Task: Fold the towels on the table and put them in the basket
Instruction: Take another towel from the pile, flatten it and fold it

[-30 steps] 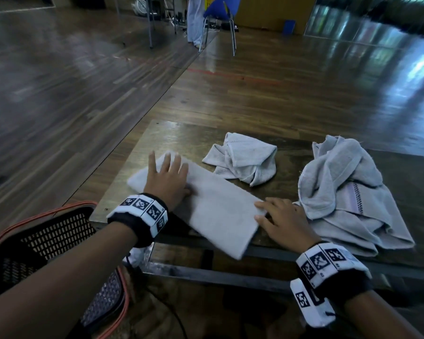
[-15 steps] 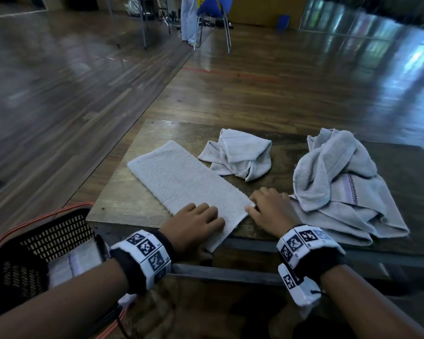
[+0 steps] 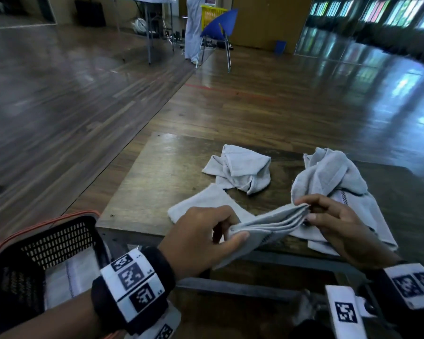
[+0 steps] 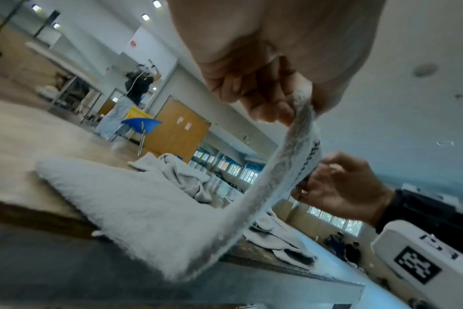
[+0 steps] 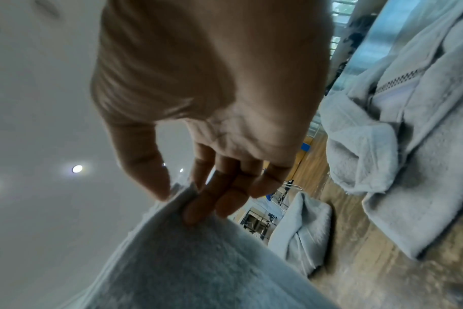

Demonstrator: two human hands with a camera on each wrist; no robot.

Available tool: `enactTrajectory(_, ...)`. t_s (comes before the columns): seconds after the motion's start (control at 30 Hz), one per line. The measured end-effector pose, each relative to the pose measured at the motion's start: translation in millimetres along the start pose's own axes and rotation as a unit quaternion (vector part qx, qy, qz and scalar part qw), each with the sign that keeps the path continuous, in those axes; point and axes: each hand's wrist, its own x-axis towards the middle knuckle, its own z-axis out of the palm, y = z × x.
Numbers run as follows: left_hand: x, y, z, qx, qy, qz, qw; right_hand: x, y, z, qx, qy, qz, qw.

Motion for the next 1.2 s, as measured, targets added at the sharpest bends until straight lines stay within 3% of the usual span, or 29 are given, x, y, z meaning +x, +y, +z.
enactTrajectory(0.2, -3.9, -23.2, -4.9, 0.052, -0.038, -0.049, 0.997, 21.6, 7.6, 10.9, -0.112, -0.01, 0.036, 0.993)
enactTrajectory(0.5, -17.1, -81.8, -22.2, 0.17, -0.072, -0.138, 0.973, 112.4, 25.3, 65.3, -0.194, 0.009, 0.074, 0.978)
enactTrajectory(0.6, -16.9, -98.3, -27.3, 0.194, -0.085, -0.171, 0.962, 138.8, 32.5, 79.0, -0.299, 0.002, 0.074, 0.951)
enactTrajectory(0.77, -15.6, -119.0, -21.9, 0.234, -0.106, -0.232, 0.938, 163.7, 42.0, 103.9, -0.407, 0.053, 0.09, 0.907)
enactTrajectory(0.97, -10.7, -129.4, -15.0, 0.222, -0.1, -0.291, 0.925, 171.5, 39.4, 130.9, -0.558, 0.03, 0.134, 0.818)
enactTrajectory(1.1, -5.9, -133.8, -13.9, 0.231, -0.106, -0.305, 0.918, 173.1, 37.2, 134.1, -0.553, -0.027, 0.146, 0.82)
enactTrajectory(1.2, 1.7, -138.7, -18.1, 0.231, -0.111, -0.312, 0.915, 170.6, 37.8, 130.4, -0.527, -0.01, 0.141, 0.838)
